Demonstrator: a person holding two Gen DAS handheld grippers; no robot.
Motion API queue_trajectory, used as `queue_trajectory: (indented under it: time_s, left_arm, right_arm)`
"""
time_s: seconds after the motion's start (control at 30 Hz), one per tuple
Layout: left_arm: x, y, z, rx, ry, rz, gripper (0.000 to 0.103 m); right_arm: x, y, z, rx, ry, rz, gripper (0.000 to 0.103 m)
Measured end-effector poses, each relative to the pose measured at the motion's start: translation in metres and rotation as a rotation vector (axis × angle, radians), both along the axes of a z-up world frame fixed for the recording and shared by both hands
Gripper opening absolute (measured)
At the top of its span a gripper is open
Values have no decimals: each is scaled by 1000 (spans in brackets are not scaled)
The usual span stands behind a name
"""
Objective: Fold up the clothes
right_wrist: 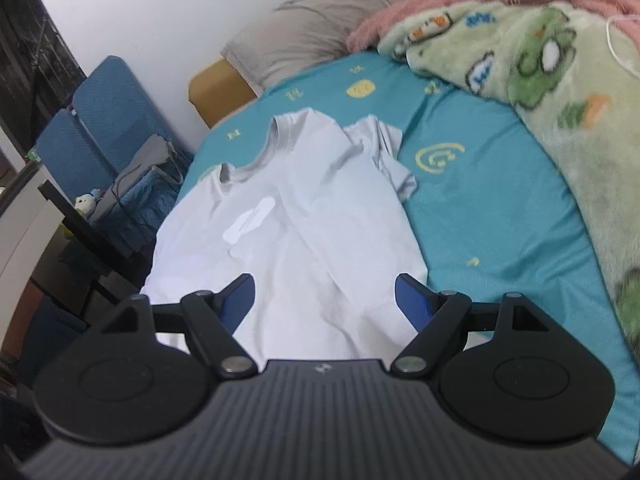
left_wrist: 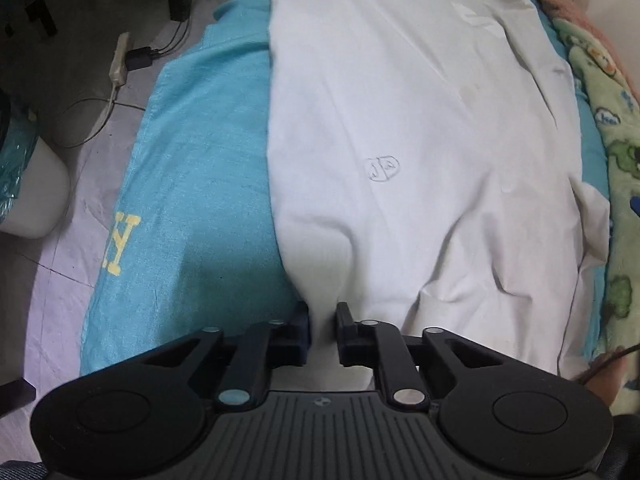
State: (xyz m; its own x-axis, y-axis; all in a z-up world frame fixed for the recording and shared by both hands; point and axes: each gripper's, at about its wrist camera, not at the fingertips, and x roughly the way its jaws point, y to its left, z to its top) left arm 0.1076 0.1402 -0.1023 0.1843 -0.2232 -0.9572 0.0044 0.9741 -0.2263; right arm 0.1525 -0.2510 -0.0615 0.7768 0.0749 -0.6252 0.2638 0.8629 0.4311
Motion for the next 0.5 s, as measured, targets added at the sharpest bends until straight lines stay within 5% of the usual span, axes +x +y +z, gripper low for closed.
queue_trajectory:
  time_s: [0.23,0.33,0.4,0.5]
  left_arm:
    - [-19,18,39,203,21,15,5]
    - [-26,19,46,221,2,24,8]
    - [-30,12,54,236,-47,10,14]
    - [-28,-7,65,230,-154,-10,44]
  right_arm:
    - [-4,1,8,-20,-40,2,79]
    - [-1,2,11,-23,-52,4,79]
    - [-1,2,12,-30,-59,11,79]
    - [-4,5,19,-58,-83,19,79]
